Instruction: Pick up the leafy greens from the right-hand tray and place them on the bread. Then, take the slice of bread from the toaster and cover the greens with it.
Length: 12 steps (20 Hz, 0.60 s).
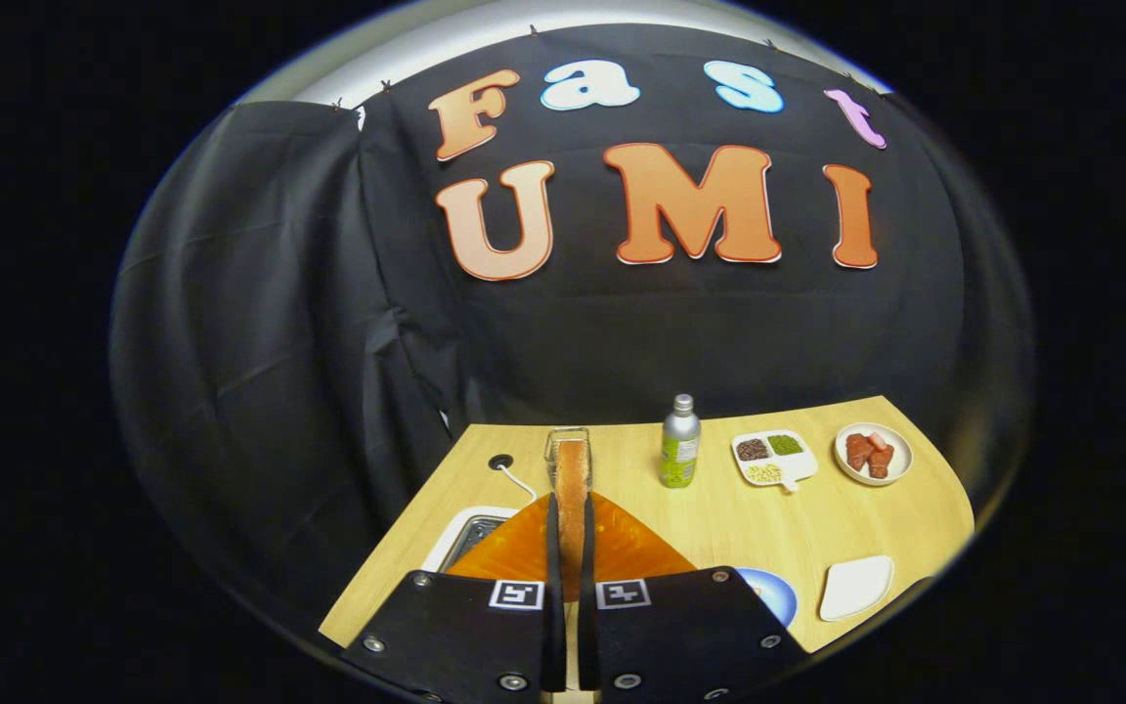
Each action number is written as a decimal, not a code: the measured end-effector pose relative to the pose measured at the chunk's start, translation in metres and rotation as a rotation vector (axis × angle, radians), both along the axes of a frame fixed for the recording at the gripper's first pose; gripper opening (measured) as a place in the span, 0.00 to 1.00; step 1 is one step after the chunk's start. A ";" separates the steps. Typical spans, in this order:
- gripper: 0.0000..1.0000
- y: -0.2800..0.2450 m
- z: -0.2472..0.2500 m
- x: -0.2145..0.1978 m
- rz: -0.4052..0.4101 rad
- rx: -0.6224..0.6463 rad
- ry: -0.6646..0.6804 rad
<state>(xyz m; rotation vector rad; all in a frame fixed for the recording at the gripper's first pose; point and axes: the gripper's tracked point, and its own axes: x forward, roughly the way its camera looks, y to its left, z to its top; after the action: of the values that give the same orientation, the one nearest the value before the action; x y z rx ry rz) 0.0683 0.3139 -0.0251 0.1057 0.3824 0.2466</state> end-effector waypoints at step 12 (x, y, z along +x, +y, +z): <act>0.05 -0.071 -0.068 -0.014 -0.037 0.004 0.116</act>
<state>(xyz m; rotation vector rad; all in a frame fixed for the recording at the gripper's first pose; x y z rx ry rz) 0.0543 0.2430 -0.0932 0.1317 0.4951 0.2057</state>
